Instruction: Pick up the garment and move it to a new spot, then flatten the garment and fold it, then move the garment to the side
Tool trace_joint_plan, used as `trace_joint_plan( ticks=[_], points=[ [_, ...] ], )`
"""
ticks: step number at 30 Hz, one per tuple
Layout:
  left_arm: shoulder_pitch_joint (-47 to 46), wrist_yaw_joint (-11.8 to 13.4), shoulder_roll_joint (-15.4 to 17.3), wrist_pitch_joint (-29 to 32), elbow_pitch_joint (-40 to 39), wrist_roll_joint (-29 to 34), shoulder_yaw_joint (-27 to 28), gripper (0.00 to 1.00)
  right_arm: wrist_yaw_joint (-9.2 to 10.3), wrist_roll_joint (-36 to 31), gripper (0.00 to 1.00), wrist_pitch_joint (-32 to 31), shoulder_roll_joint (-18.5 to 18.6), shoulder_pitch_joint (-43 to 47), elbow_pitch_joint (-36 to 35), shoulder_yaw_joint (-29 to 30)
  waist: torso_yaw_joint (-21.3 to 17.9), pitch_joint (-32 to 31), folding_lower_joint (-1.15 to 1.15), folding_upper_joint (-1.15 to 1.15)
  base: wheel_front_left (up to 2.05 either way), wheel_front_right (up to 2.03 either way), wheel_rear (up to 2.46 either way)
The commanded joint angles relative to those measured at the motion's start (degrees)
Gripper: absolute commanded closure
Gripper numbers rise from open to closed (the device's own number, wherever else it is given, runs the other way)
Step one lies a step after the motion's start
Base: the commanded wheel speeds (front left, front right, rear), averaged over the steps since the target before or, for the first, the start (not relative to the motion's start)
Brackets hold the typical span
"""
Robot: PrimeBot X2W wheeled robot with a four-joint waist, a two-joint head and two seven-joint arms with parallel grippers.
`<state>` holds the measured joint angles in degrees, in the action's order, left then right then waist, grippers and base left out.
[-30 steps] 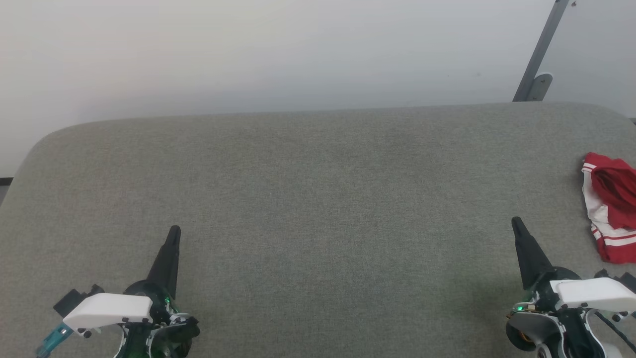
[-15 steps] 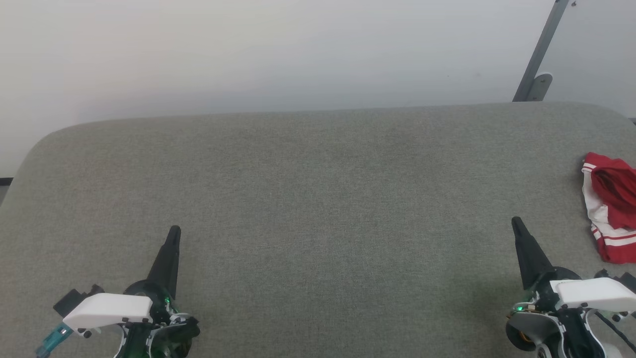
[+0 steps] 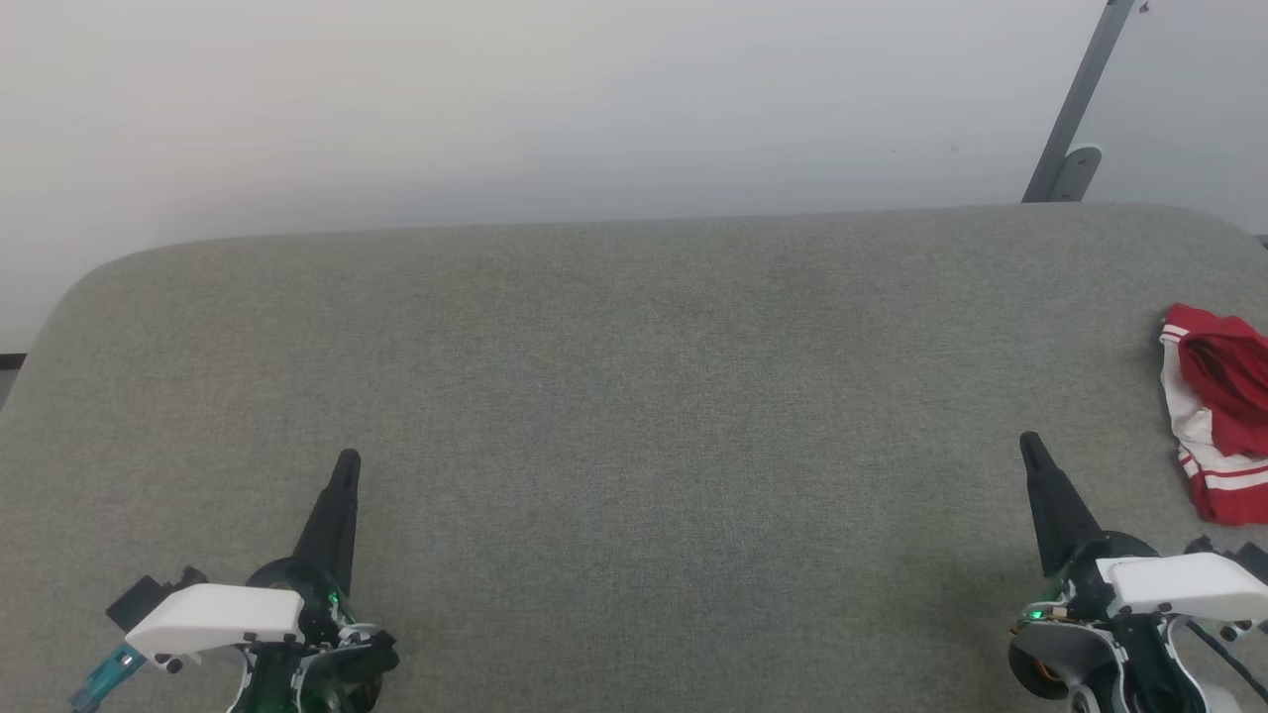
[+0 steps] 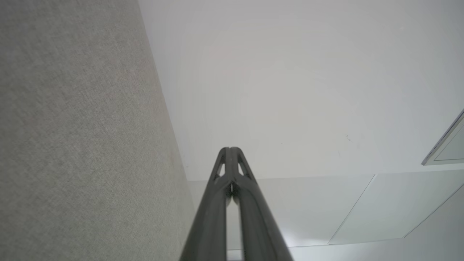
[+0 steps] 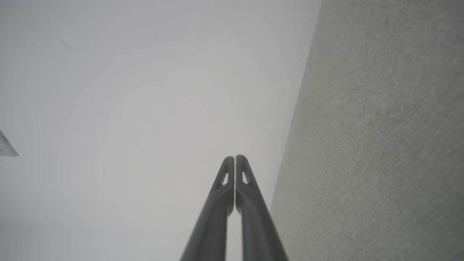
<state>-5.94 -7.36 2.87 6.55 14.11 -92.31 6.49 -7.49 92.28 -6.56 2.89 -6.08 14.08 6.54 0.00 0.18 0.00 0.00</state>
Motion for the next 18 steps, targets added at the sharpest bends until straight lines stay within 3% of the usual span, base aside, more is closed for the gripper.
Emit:
trace_joint_plan(
  ticks=[1,18],
  points=[
    [-0.66,-0.27,-0.12,0.16,-0.08,-0.20,0.01,1.00,0.00,0.26,1.00,-0.12,-0.17,-0.26,-0.16,0.06,0.00,0.00,0.00,0.00,0.00,0.00,0.00],
    [-0.66,-0.27,-0.12,0.16,-0.08,-0.20,0.03,1.00,0.01,0.26,1.00,-0.11,-0.17,-0.26,-0.16,0.04,0.00,0.00,0.00,0.00,0.00,0.00,0.00]
  ],
)
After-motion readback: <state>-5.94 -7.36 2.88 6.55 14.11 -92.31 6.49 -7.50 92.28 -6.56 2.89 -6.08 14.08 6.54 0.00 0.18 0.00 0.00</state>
